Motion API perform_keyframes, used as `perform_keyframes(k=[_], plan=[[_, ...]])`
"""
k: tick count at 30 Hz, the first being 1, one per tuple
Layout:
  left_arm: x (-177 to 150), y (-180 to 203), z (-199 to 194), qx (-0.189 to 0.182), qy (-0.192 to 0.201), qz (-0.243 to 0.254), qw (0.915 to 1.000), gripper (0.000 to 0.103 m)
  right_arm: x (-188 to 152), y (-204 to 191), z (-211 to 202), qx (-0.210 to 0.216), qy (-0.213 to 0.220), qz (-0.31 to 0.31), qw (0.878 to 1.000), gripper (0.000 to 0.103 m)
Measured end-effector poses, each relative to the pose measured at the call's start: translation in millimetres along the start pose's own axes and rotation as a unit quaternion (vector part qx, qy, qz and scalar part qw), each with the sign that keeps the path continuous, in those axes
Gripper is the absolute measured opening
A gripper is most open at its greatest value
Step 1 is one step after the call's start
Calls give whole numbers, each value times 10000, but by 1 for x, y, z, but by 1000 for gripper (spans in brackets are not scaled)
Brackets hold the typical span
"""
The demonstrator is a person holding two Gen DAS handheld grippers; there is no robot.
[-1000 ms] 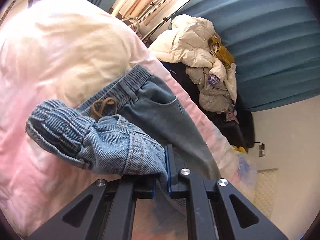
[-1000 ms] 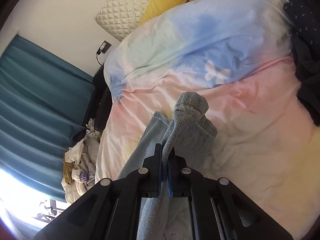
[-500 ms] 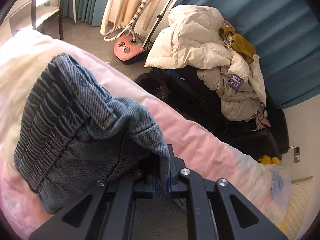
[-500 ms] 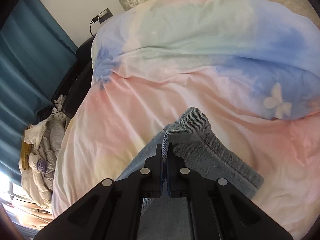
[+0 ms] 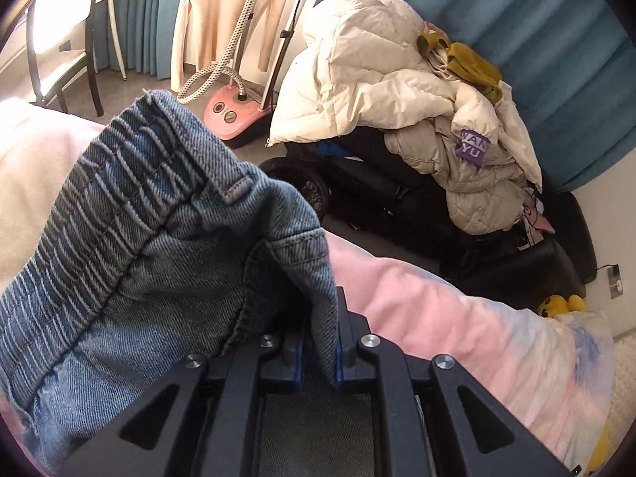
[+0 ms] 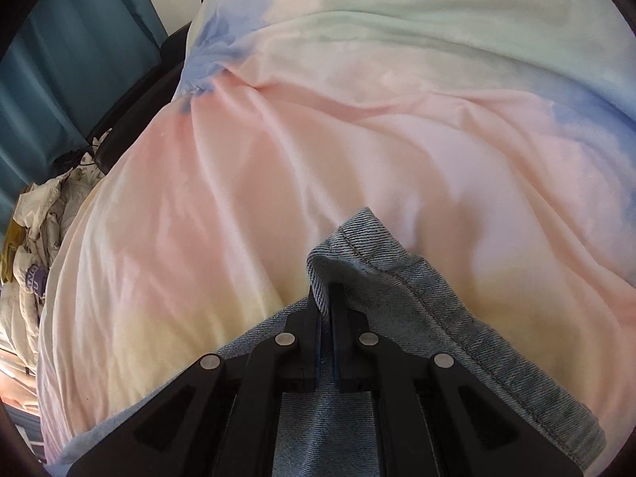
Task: Fold clothes
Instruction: 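Lift the jeans with both tools and fold one leg over the other lengthwise, then lower the folded jeans onto the duvet and open both tools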
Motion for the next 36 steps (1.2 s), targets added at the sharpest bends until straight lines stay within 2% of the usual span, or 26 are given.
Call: perform_keyframes(k=[2,5,8,11,12,13,14,18,21,22,24,28,29,31,34,36], plan=[[-9,-4,-17,-299,-120,22,9995,17,-5,4,-14,211,-32,41,9998,13],[-30,-18,-43,-775,-587,-99,9952,29,-17,11,-40,471,-103,8,9988,15],[-58,-40,-71,-1124,-852,-245,9897,29,-33,19,-65,338,-34,-352,9988,17],[-90,-67,-90,-1261,-978,-363,9865,30,-58,25,-85,628,-236,-156,9976,17],[-102,-75,-92,-1323,-1084,-450,9842,30,-66,26,-91,773,-318,-52,9965,18],[-115,-84,-94,-1380,-1205,-555,9815,35,-75,27,-99,871,-358,-6,9956,20],[-127,-92,-95,-1436,-1326,-660,9785,42,-83,28,-105,967,-395,11,9945,26],[-169,-116,-92,-1697,-1583,-1218,9650,49,-116,29,-119,1476,-736,149,9862,46],[-188,-116,-81,-1846,-1725,-1380,9577,55,-142,37,-116,1760,-1047,549,9773,48],[-192,-114,-79,-1918,-1731,-1392,9560,55,-150,42,-113,1850,-1158,757,9729,49],[-193,-110,-77,-2132,-1563,-1509,9526,55,-166,52,-102,2041,-1351,1279,9611,64],[-197,-107,-52,-2286,-1538,-1837,9436,55,-183,67,-76,2247,-1511,1848,9447,68],[-197,-105,-44,-2333,-1568,-1888,9409,55,-180,66,-71,2355,-1399,1874,9433,68],[-192,-102,-37,-2434,-1385,-1880,9414,55,-169,61,-66,2550,-1122,1804,9433,68],[-177,-94,-32,-2506,-1026,-1761,9464,51,-147,52,-64,2625,-627,1521,9508,68],[-169,-90,-27,-2430,-866,-1726,9506,47,-137,48,-56,2546,-502,1456,9547,68]])
Point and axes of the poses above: each gripper's, at about its wrist camera, not at the fingertips, and z roughly the way its jaws point, y to its right, x to its top, the point moved 8 cm from there along z, roughly the way its jaws point, and after that the axes turned 2 degrees about -z, right-handed, at the moved point
